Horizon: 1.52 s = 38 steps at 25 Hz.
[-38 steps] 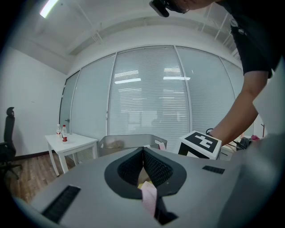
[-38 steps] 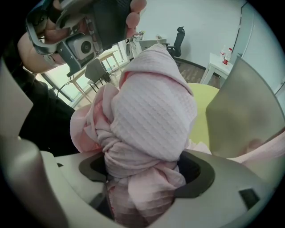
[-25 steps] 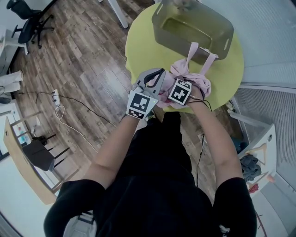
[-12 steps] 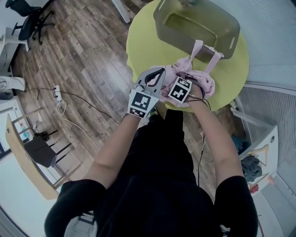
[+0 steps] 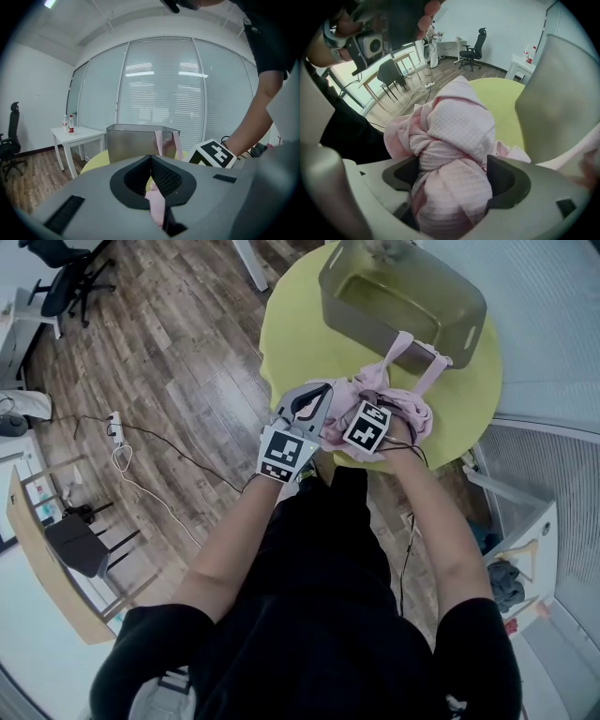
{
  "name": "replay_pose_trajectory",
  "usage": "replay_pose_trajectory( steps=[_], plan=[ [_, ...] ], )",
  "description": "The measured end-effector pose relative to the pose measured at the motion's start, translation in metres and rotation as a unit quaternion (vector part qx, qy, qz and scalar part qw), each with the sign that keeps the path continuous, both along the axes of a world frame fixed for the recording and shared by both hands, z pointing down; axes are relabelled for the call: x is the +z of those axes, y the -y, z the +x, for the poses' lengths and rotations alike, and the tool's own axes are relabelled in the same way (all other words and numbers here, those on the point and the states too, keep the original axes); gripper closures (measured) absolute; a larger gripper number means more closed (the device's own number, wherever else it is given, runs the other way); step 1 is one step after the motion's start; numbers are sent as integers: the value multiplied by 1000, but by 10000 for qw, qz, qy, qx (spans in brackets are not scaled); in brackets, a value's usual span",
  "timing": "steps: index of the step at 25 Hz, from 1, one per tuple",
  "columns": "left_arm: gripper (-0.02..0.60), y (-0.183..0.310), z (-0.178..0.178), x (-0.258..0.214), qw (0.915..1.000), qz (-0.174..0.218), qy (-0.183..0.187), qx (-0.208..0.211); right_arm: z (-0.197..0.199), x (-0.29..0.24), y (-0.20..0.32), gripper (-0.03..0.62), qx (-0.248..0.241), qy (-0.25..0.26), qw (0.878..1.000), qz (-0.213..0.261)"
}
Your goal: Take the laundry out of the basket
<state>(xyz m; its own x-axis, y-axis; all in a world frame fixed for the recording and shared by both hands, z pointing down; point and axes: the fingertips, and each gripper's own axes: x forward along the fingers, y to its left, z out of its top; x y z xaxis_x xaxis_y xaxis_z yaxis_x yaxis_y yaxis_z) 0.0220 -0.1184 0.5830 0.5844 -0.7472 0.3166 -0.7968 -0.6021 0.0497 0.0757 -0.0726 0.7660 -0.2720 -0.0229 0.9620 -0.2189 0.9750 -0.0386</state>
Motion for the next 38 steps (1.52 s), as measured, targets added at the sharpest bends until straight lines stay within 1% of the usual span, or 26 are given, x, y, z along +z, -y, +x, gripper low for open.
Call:
replay_pose_trajectory(
  steps=[4,10,14,19,23,27,31,33,38],
  plan=[
    [571,-3,1,-7,10000,42,-16,26,8,-20,3,160,41,49,9999,134],
    [571,-6,7,-23,9998,147,-24,123,19,-43,1,160,67,73,9998,157],
    [571,-10,10,-35,9995,223,-17,214,23,-67,-1,160,127,171,9995,247],
    [571,-26,14,-59,9987,270,-110,416,23,-115,-7,160,412,684,9958,453],
    [571,-42,15,-82,9976,344,-232,550,22,-157,-13,160,760,1203,9874,696],
    [571,-50,16,-103,9961,417,-378,674,24,-190,-21,160,1260,1730,9728,890],
    [571,-60,20,-116,9945,476,-423,830,22,-223,-32,160,1616,2288,9515,1274],
    [571,-63,22,-124,9936,506,-446,911,20,-241,-36,161,1750,2599,9375,1515],
    [571,-74,26,-144,9901,652,-493,1142,16,-286,-44,161,2041,3358,8973,2010]
  ],
)
